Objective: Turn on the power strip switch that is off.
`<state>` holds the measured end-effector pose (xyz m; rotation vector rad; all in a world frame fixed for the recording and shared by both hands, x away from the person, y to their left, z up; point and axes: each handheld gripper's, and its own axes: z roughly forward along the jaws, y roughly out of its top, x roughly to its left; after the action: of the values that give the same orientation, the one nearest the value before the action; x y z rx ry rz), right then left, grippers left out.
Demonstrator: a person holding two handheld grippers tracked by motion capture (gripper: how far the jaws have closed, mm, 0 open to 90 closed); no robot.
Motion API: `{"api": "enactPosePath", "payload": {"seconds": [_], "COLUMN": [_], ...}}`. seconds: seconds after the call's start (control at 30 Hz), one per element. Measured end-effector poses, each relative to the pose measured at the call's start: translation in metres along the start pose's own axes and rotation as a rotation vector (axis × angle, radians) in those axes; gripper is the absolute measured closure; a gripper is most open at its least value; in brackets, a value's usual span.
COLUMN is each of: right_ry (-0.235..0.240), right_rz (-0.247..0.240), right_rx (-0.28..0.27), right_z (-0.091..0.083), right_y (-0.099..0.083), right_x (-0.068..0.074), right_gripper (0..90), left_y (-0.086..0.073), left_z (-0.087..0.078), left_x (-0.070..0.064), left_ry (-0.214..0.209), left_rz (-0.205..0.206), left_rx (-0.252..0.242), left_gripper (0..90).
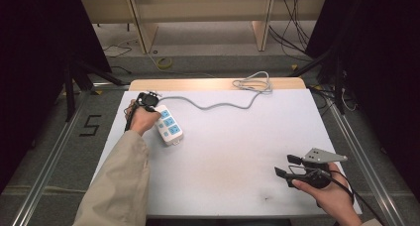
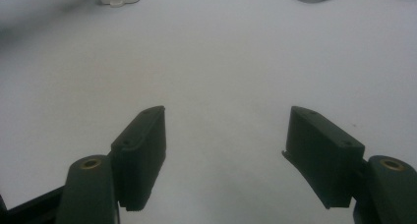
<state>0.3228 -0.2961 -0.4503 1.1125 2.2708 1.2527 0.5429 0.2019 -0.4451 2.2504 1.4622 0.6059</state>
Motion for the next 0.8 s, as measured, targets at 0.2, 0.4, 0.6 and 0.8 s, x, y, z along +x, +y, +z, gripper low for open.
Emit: {"api": "enactPosePath", "payload": {"seconds": [0.2,0.4,0.6,0.8], "right_ry": [0.000,0.000,0.002,0.004], "right_rz": [-0.001,0.001,-0.001,-0.001], "right_rx": [-0.003,-0.001,0.001,-0.003], "right_z": [-0.0003,-0.0003,0.0001,-0.0008], "right_y": [0.0000,0.0001,0.0002,0.0002], "right_x": [0.0003,0.0000,0.0007,0.0011], "right_gripper": [32.0,32.0,32.0,32.0], "left_y": [-0.0007,0.0000,-0.0006,-0.0007], "left_z": [-0.0001,0.0005,0.0008,0.0006], "left_x": [0.0005,0.0000,-0.0034,-0.0012], "left_ry": [-0.008,-0.004,-0.015,-0.015], "left_rz": [-0.015,-0.018,-0.026,-0.052], "left_rx": [0.003,0.013,0.016,0.002], "left_gripper": [90.0,90.0,90.0,90.0]}}
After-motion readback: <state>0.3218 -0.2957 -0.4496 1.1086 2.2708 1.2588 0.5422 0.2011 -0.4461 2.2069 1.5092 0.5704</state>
